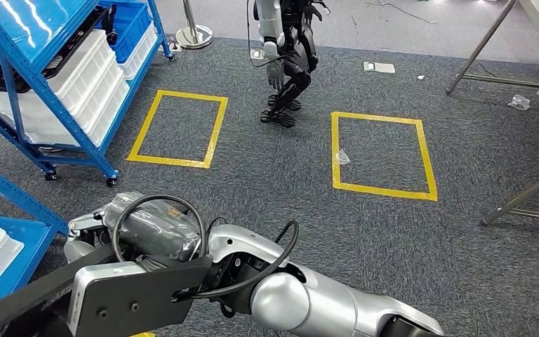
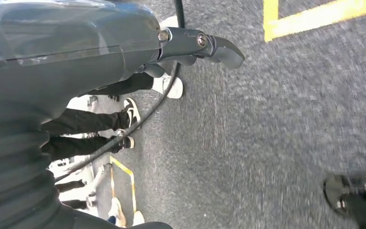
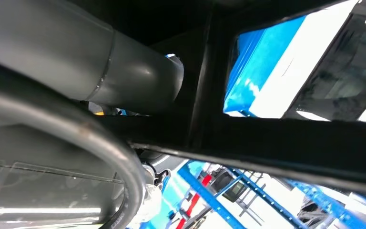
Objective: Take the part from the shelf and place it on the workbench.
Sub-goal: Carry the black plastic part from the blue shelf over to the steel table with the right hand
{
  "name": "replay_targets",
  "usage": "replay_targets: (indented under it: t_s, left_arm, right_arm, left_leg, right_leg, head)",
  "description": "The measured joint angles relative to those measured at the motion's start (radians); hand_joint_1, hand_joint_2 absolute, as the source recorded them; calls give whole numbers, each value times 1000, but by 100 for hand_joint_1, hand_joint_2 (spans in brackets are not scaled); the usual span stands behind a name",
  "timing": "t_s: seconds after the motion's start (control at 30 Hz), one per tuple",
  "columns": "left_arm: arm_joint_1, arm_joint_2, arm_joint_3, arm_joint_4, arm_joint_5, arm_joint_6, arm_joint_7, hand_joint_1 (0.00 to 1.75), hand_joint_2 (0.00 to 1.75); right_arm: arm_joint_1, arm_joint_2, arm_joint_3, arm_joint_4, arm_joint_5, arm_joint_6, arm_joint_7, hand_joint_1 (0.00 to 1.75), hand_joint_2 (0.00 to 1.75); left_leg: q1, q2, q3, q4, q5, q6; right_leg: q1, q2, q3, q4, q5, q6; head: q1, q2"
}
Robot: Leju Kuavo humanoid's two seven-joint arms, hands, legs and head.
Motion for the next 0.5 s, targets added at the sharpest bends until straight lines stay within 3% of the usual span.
replay_targets:
  t_s: [0.07, 0.17, 0.2, 0.23, 0.3, 0.37, 0.43, 0.5]
  left_arm:
    - [-2, -2, 0, 0, -1, 0, 1, 0, 175]
    - [-2, -4, 0, 1, -2, -2, -2, 0, 175]
    - [-2, -4, 0, 1, -2, -2, -3, 0, 175]
    - [-2, -4, 0, 1, -2, -2, -2, 0, 175]
    - [-2, -4, 0, 1, -2, -3, 0, 0, 175]
    - [-2, -4, 0, 1, -2, -3, -1, 0, 175]
    - [-2, -4, 0, 1, -2, -3, -11, 0, 175]
    - [-2, -6, 0, 1, -2, -3, -16, 0, 175]
  right_arm:
    - [-3, 1, -1, 0, 0, 0, 0, 175, 0]
    - [-5, 3, -2, 0, 1, 0, -1, 175, 0]
    - [-5, 3, -2, 0, 1, 0, 0, 175, 0]
    - [-4, 3, -2, 0, 1, 0, 0, 175, 0]
    - [-4, 3, -2, 0, 2, 0, 0, 175, 0]
    - [-5, 3, -3, 0, 2, 0, 1, 175, 0]
    - [-5, 3, -3, 0, 3, 0, 1, 175, 0]
    - [-5, 3, -5, 0, 3, 0, 1, 175, 0]
  left_leg:
    - [5, -25, -15, 41, -30, -7]
    - [5, -62, -107, 235, -118, -8]
    - [5, -65, -132, 283, -129, -8]
    - [5, -67, -140, 292, -120, -8]
    - [5, -76, -99, 193, -53, -4]
    - [8, -116, -42, 61, 4, 0]
    - [7, -144, -23, 12, 14, 3]
    - [5, -131, -21, 6, 18, 11]
  right_leg:
    - [-4, 13, 4, -5, 3, -13]
    - [-4, 36, 6, -6, 3, -25]
    - [-3, 46, 7, -5, 3, -26]
    - [-2, 56, 8, -5, 3, -26]
    - [-2, 77, 13, -5, 3, -25]
    - [-2, 95, 13, -3, 2, -22]
    - [-3, 110, 7, -2, 4, -13]
    - [-6, 120, 2, -2, 6, -1]
  head:
    - [-1, 0]
    - [-2, 0]
    - [-2, 0]
    - [-2, 0]
    - [-2, 0]
    - [-2, 0]
    - [-2, 0]
    - [-2, 0]
